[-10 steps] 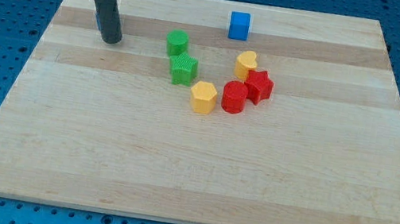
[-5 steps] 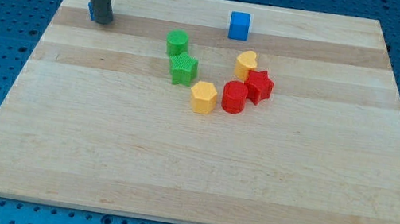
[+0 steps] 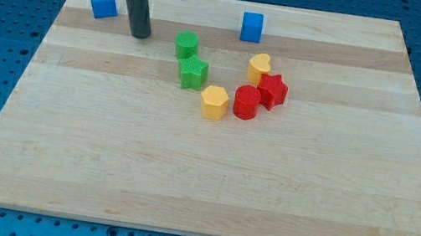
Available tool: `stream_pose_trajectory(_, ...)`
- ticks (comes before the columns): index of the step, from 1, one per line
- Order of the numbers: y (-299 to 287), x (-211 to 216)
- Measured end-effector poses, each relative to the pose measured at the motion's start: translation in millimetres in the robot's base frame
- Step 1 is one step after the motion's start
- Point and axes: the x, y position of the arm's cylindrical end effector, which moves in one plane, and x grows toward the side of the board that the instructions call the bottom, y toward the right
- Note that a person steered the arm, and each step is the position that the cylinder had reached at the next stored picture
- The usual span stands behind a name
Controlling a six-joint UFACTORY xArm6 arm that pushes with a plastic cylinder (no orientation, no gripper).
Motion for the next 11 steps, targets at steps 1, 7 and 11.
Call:
stream_pose_trajectory(1, 24, -27)
stream_pose_trajectory(7, 178, 3)
stream_pose_trajectory(11, 176, 64)
